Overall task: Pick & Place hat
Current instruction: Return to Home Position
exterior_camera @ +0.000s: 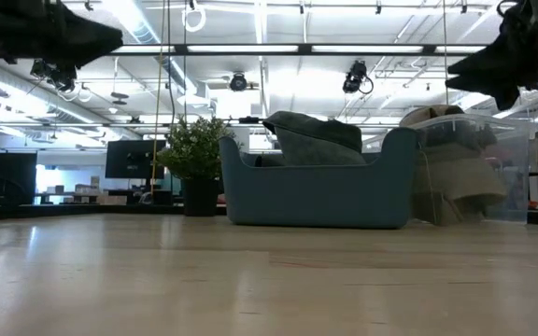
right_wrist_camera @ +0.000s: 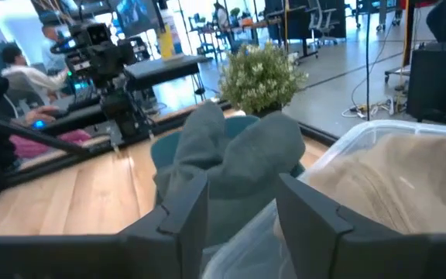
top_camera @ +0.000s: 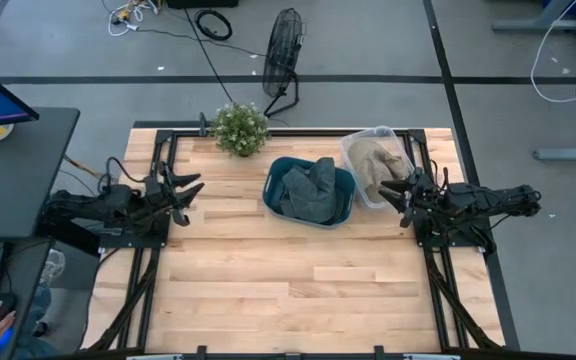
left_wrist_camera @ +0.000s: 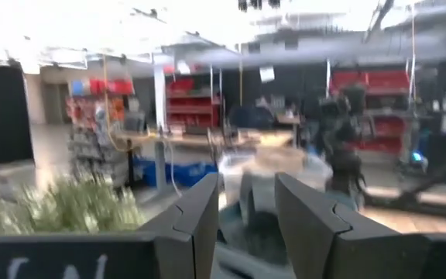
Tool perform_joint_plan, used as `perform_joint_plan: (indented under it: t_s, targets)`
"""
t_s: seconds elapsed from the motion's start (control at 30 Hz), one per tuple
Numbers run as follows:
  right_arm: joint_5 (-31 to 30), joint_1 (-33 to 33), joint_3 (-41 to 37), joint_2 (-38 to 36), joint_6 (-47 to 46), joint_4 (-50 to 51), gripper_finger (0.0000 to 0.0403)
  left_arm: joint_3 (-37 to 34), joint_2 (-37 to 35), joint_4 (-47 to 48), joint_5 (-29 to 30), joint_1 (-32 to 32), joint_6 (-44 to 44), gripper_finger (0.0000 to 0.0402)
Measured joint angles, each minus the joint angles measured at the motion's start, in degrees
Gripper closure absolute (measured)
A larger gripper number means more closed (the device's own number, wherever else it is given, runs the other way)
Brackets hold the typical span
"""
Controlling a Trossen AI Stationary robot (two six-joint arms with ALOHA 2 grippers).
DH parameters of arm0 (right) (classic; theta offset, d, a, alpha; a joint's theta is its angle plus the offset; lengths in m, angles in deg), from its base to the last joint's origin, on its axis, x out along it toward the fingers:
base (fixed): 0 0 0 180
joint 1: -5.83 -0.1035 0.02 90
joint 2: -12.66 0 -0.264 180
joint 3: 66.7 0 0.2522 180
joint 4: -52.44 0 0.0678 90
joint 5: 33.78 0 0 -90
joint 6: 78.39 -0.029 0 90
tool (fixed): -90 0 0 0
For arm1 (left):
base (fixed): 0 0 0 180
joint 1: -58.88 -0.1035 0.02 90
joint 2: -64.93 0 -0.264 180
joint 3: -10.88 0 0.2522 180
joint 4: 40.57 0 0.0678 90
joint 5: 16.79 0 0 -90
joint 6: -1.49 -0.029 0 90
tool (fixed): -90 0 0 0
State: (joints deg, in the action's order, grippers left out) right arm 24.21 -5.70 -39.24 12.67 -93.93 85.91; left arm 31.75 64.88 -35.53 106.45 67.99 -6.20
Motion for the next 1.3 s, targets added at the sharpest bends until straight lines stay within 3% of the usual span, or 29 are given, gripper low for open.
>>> perform_joint_plan:
  t_s: [0.17,0.47,0.67,0.83,1.3]
  targets:
    - [0.12,0.00,-0.68,-0.01,-0.35,0.26,0.0248,-0.04,0.36,7.86,-0.04,-0.04,7.15,0.0271]
    - [2.70,0.00,-8.95,-0.02,0.97,-10.32,0.0248,-0.04,0.39,9.08,-4.61,-0.04,10.01,0.0271]
    - [5.05,-0.05,-9.90,0.00,3.95,-13.95,0.0248,-0.07,0.42,9.35,-5.05,-0.04,9.76,0.0271]
    - [5.04,-0.04,-9.93,-0.02,4.20,-14.04,0.0248,-6.55,0.40,3.00,-5.10,0.00,8.48,0.0271]
    - [9.17,-0.09,-9.91,-0.02,6.13,-14.09,0.0248,-6.54,1.45,4.60,-7.07,-0.24,6.73,0.0271]
